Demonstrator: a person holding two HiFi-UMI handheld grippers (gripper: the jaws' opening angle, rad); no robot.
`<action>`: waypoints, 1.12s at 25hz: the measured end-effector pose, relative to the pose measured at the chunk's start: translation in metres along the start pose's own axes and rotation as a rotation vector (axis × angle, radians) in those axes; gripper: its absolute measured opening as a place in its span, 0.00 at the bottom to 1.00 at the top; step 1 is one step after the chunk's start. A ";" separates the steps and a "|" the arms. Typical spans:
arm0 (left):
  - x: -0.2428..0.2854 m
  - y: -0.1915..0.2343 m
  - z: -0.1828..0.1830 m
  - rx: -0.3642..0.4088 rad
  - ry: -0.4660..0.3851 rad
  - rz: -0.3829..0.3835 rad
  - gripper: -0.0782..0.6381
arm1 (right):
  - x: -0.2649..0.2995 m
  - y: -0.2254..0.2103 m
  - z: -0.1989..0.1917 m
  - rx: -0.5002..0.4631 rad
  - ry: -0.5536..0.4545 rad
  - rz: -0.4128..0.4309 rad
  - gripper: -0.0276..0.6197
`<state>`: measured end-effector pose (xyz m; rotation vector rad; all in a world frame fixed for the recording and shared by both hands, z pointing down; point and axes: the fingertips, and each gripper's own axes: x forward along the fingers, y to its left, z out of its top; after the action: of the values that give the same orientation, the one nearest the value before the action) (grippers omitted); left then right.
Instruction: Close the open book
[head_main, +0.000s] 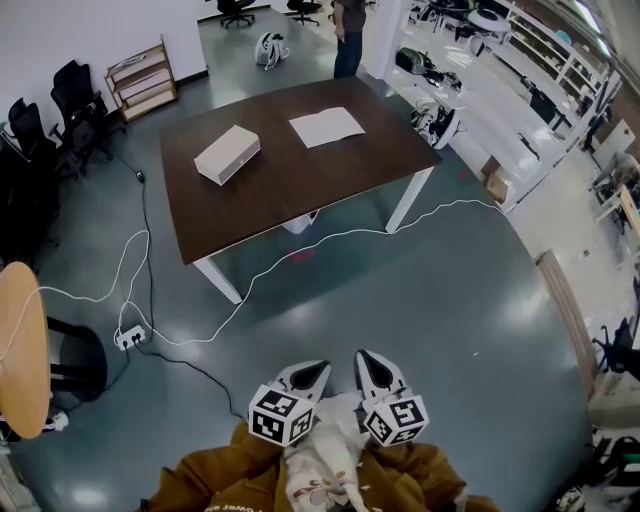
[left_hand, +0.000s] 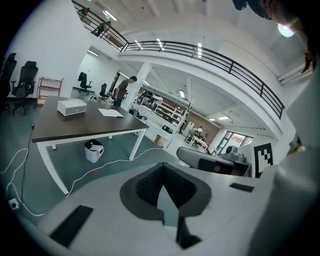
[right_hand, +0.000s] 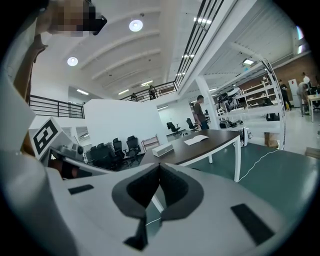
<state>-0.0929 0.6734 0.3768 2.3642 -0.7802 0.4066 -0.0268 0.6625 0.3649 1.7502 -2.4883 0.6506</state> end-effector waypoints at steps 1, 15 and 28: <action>-0.003 0.005 -0.002 -0.008 0.003 -0.002 0.12 | 0.004 0.004 -0.003 0.001 0.000 -0.006 0.05; 0.056 0.066 0.035 -0.053 0.040 0.002 0.12 | 0.084 -0.043 0.008 0.021 0.042 -0.019 0.05; 0.275 0.087 0.194 -0.007 0.091 0.038 0.12 | 0.212 -0.261 0.124 0.095 0.021 0.012 0.05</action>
<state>0.0854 0.3759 0.3923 2.3102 -0.7846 0.5226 0.1579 0.3561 0.3896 1.7503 -2.4955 0.7967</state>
